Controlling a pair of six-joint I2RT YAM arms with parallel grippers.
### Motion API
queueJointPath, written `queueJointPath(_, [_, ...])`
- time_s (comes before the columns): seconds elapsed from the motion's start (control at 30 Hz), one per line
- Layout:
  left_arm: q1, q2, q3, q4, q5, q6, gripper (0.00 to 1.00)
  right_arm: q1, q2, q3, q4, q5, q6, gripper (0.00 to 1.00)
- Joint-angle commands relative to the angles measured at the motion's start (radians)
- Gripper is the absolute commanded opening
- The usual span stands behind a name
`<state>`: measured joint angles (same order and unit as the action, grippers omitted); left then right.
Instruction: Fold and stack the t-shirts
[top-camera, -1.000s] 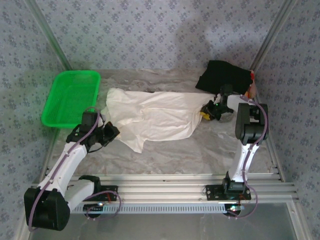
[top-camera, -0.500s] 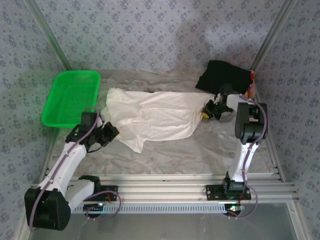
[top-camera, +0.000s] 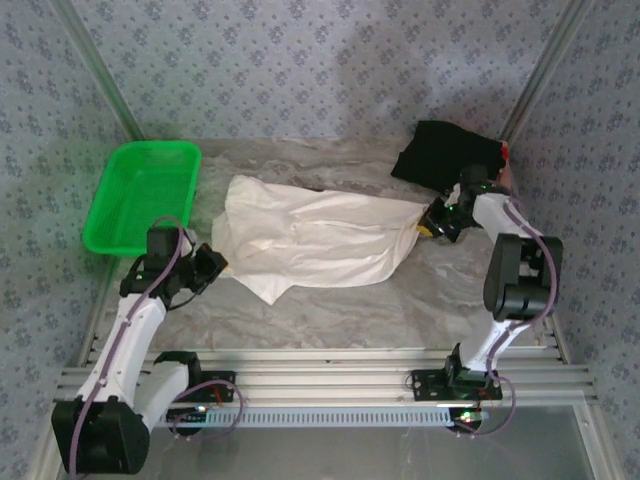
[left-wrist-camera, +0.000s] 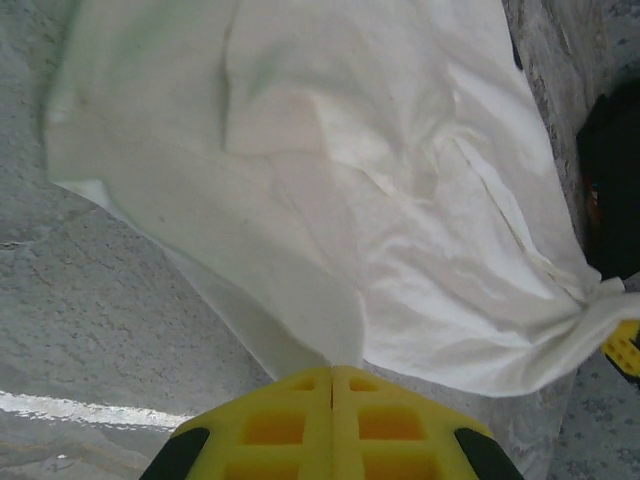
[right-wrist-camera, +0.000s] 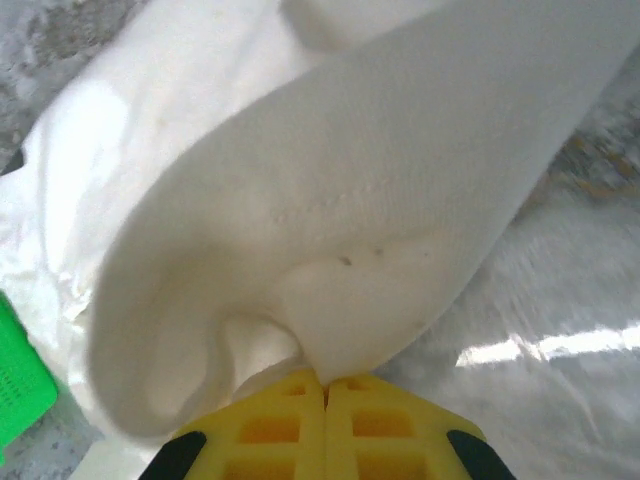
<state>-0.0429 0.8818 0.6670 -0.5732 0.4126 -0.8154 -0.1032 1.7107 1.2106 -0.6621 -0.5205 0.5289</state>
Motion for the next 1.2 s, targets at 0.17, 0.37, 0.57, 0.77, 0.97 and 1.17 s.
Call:
queueJointPath(0.17, [0.026, -0.059, -0.007, -0.016, 0.053, 0.004, 0.00, -0.051, -0.199, -0.243, -0.142, -0.040, -0.060, 0.02])
queueJointPath(0.37, [0.024, -0.061, -0.058, 0.034, 0.082, -0.023, 0.00, -0.054, -0.209, -0.362, -0.058, -0.039, -0.049, 0.08])
queueJointPath(0.57, [0.006, -0.060, -0.065, 0.031, 0.094, -0.017, 0.00, -0.055, -0.209, -0.443, -0.040, -0.021, -0.054, 0.20])
queueJointPath(0.77, [0.003, -0.066, -0.076, 0.030, 0.094, -0.017, 0.00, -0.051, -0.252, -0.506, -0.017, 0.021, -0.033, 0.26])
queueJointPath(0.97, [-0.003, -0.055, -0.076, 0.037, 0.094, -0.015, 0.00, -0.052, -0.330, -0.542, -0.001, 0.056, -0.012, 0.26])
queueJointPath(1.17, [-0.005, -0.045, -0.076, 0.036, 0.095, -0.006, 0.00, -0.057, -0.333, -0.563, 0.083, 0.049, 0.012, 0.23])
